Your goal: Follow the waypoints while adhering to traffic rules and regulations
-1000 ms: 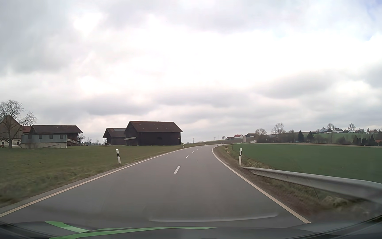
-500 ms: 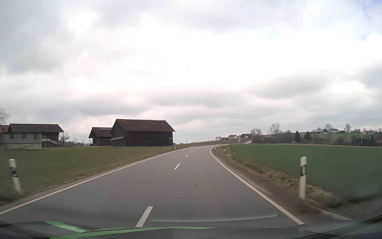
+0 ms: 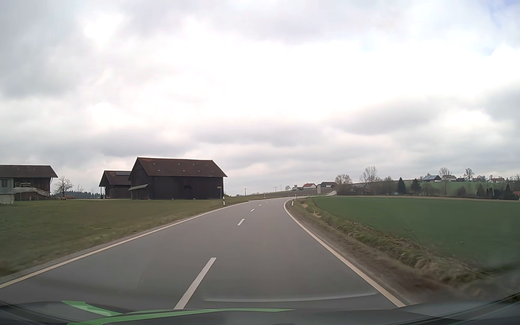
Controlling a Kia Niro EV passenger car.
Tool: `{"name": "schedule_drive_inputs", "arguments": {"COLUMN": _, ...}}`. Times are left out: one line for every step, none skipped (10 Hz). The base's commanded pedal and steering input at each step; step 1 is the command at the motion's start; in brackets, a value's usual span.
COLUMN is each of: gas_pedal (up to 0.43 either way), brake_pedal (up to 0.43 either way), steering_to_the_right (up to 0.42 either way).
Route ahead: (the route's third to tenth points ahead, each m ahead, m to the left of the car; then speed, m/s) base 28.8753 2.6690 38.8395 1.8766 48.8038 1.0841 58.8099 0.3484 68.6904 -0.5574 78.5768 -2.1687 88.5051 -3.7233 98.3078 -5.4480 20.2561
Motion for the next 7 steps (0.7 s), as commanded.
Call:
{"name": "schedule_drive_inputs", "arguments": {"gas_pedal": 0.280, "brake_pedal": 0.000, "steering_to_the_right": 0.011}}
{"name": "schedule_drive_inputs", "arguments": {"gas_pedal": 0.280, "brake_pedal": 0.000, "steering_to_the_right": 0.011}}
{"name": "schedule_drive_inputs", "arguments": {"gas_pedal": 0.287, "brake_pedal": 0.000, "steering_to_the_right": 0.010}}
{"name": "schedule_drive_inputs", "arguments": {"gas_pedal": 0.287, "brake_pedal": 0.000, "steering_to_the_right": 0.009}}
{"name": "schedule_drive_inputs", "arguments": {"gas_pedal": 0.299, "brake_pedal": 0.000, "steering_to_the_right": 0.009}}
{"name": "schedule_drive_inputs", "arguments": {"gas_pedal": 0.299, "brake_pedal": 0.000, "steering_to_the_right": 0.008}}
{"name": "schedule_drive_inputs", "arguments": {"gas_pedal": 0.299, "brake_pedal": 0.000, "steering_to_the_right": 0.008}}
